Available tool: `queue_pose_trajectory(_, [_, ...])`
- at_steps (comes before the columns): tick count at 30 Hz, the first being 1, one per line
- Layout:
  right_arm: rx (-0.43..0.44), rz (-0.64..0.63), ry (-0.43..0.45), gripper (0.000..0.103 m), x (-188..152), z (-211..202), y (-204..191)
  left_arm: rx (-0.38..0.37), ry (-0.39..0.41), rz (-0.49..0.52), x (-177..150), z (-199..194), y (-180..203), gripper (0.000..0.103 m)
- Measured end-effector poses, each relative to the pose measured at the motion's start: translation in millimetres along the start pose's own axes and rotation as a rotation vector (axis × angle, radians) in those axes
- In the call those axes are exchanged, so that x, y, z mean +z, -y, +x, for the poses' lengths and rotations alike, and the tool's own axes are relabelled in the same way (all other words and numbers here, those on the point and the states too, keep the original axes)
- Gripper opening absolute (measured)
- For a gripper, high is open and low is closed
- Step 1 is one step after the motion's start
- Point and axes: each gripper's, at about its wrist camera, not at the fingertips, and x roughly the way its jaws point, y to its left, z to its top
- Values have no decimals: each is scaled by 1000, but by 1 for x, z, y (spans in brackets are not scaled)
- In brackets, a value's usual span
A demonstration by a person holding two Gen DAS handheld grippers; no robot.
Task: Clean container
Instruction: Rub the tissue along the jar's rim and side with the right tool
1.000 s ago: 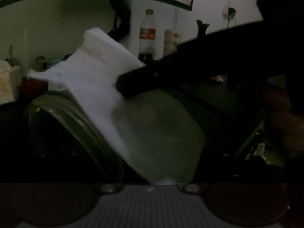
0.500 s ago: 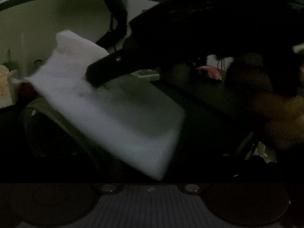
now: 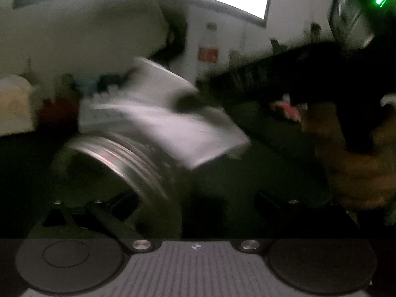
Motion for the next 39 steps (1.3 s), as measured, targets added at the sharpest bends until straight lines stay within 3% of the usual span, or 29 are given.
queue_pose_trajectory(1, [9, 53, 12, 9, 0, -4, 12, 2, 11, -5, 0, -2, -1, 68])
queue_pose_trajectory(2, [42, 110, 24, 9, -1, -10, 25, 3, 17, -16, 0, -3, -3, 41])
queue_pose_trajectory(4, [86, 185, 57, 10, -4, -24, 42, -25, 1, -61, -2, -4, -5, 17])
queue_pose_trajectory(9, [81, 169, 121, 10, -5, -43, 43, -162, 15, -205, 2, 18, -27, 11])
queue_pose_trajectory(15, [116, 137, 106, 10, -5, -47, 37, -531, 39, -299, 0, 21, -42, 6])
queue_pose_trajectory(16, [116, 131, 105, 10, -6, -49, 37, -553, 53, -308, 0, 19, -44, 6])
queue_pose_trajectory(19, [115, 125, 100, 10, -9, -56, 39, -516, 78, -296, 1, 16, -44, 9])
queue_pose_trajectory(21, [114, 129, 86, 10, -12, -58, 37, -445, 101, -272, 1, 14, -44, 26])
queue_pose_trajectory(23, [103, 124, 75, 10, -14, -57, 33, -340, 119, -192, 2, 10, -35, 56])
queue_pose_trajectory(24, [103, 114, 66, 10, -15, -55, 30, -294, 125, -142, 3, 9, -29, 58])
queue_pose_trajectory(28, [148, 69, 21, 10, -21, -48, 10, -273, 88, -13, 7, 11, -14, 58])
queue_pose_trajectory(33, [176, -58, 29, 10, -29, -55, -20, -235, -25, 13, 0, 33, -9, 60])
queue_pose_trajectory(36, [88, -61, 40, 10, -28, -52, -11, -206, -27, 10, -2, 39, -10, 62])
queue_pose_trajectory(39, [11, 33, 15, 10, -24, -45, 12, -167, -18, 18, -2, 43, -10, 72])
